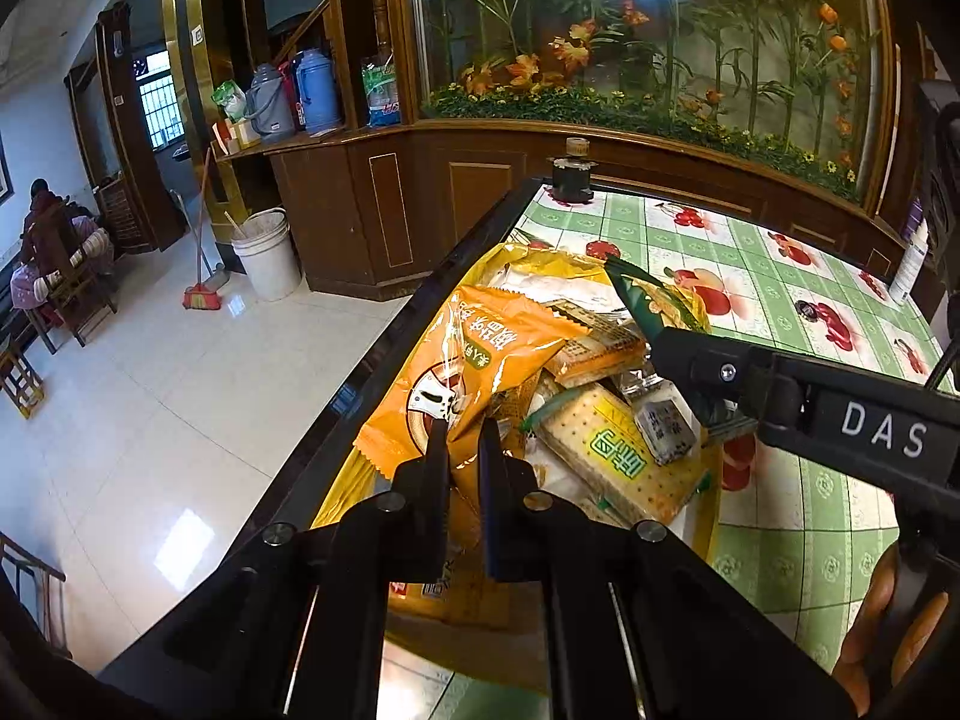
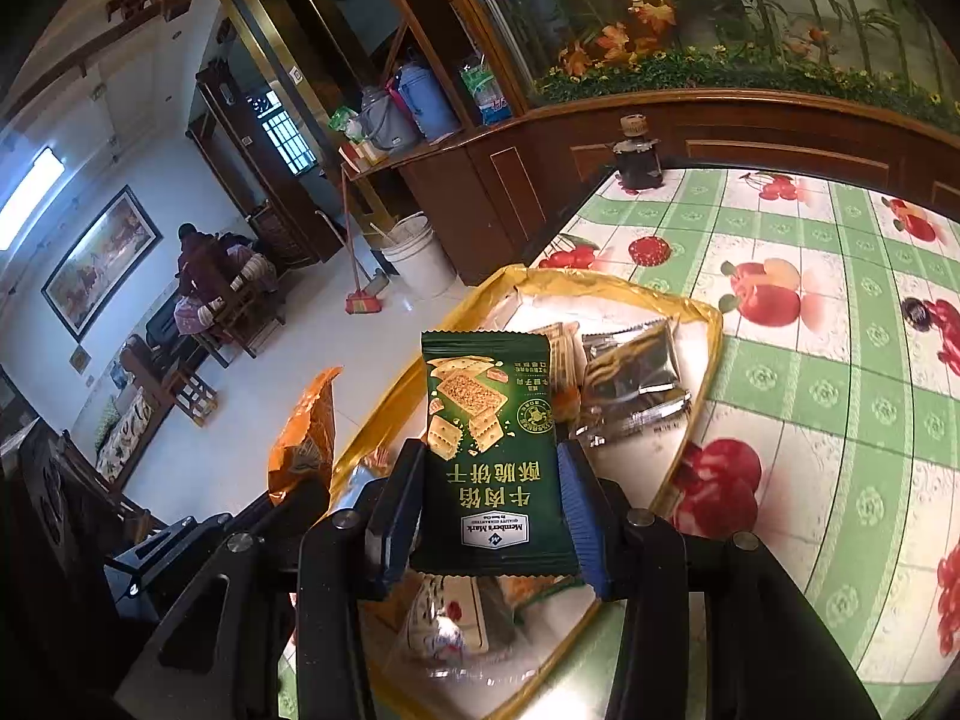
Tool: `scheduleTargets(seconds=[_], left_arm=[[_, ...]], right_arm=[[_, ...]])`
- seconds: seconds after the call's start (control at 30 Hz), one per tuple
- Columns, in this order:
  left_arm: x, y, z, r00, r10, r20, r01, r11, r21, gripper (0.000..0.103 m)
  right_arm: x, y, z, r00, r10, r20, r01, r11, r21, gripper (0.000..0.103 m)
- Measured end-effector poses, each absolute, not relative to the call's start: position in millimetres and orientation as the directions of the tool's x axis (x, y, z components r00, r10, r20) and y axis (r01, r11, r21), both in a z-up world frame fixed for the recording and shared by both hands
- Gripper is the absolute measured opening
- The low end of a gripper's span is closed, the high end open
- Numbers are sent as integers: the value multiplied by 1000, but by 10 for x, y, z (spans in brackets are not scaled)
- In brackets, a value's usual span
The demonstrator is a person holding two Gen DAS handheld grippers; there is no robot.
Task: Organize snacks
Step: 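Release the chip bag from the left tool into the tray while the right tool releases the cracker pack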
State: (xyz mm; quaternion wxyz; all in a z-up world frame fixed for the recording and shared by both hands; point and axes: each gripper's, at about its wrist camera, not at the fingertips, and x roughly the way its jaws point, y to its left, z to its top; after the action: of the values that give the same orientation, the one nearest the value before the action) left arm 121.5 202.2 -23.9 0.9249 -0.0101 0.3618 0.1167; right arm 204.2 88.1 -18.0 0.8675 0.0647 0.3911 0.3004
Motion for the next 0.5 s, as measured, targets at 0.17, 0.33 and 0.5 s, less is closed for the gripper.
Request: scheduleTargets(seconds=[0.17, 0.33, 0.5], left_arm=[[1322, 2025, -280, 704, 215, -676, -226, 971, 74, 6], [1413, 2020, -308, 700, 216, -681, -226, 971, 75, 6], [1468, 2027, -322, 698, 209, -685, -221, 973, 71, 6]], right_arm=[[2210, 918, -213, 512, 566, -646, -467, 815, 343, 45], [2342, 928, -262, 511, 554, -658, -458, 823, 338, 45], [2458, 944, -316, 508, 545, -667, -456, 827, 329, 45]])
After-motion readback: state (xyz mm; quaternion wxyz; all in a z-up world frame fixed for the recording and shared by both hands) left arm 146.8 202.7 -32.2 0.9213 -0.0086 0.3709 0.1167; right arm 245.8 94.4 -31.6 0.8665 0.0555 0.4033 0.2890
